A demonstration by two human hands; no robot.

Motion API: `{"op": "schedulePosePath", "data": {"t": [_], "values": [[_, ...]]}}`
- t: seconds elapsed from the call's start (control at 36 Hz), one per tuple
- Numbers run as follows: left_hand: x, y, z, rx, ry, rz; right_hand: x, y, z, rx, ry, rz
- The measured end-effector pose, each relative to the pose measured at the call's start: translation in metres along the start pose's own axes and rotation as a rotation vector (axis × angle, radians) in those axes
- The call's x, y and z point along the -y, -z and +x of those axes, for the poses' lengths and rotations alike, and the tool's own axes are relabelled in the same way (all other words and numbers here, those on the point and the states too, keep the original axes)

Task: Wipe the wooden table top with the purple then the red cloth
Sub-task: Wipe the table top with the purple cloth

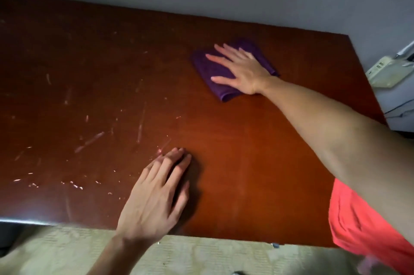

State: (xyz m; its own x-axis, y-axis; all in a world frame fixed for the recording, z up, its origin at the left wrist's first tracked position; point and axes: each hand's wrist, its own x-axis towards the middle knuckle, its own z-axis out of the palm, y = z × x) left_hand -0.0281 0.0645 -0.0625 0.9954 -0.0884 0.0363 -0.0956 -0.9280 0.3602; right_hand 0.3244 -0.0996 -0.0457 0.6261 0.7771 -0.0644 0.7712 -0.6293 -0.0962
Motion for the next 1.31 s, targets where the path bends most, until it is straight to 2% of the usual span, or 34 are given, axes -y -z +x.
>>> {"op": "schedulePosePath", "data": {"t": [0.17,0.36,0.47,0.69,0.83,1.03,1.19,1.31], "values": [[0.002,-0.002,-0.002,-0.007,-0.016,-0.029,-0.036,0.014,0.053,-0.022,-0.177,0.072],[-0.001,0.003,-0.006,-0.028,-0.091,-0.068,-0.054,0.023,0.056,-0.112,-0.475,0.075],[-0.001,0.002,-0.021,-0.051,-0.022,-0.06,-0.027,0.011,0.066,-0.083,-0.429,0.088],[-0.003,-0.005,0.007,-0.061,0.022,-0.085,-0.001,-0.002,0.052,-0.082,-0.428,0.053],[-0.002,0.001,0.001,-0.096,-0.003,-0.086,0.067,-0.015,-0.005,-0.1,-0.41,0.042],[0.001,0.013,-0.013,-0.323,-0.033,-0.006,0.199,-0.036,-0.099,-0.097,-0.381,0.055],[0.056,0.043,-0.054,-0.358,0.031,0.122,0.279,-0.053,-0.163,-0.116,-0.263,0.051],[0.1,0.054,-0.074,-0.322,0.013,0.202,0.292,-0.059,-0.179,-0.117,-0.108,0.016]]}}
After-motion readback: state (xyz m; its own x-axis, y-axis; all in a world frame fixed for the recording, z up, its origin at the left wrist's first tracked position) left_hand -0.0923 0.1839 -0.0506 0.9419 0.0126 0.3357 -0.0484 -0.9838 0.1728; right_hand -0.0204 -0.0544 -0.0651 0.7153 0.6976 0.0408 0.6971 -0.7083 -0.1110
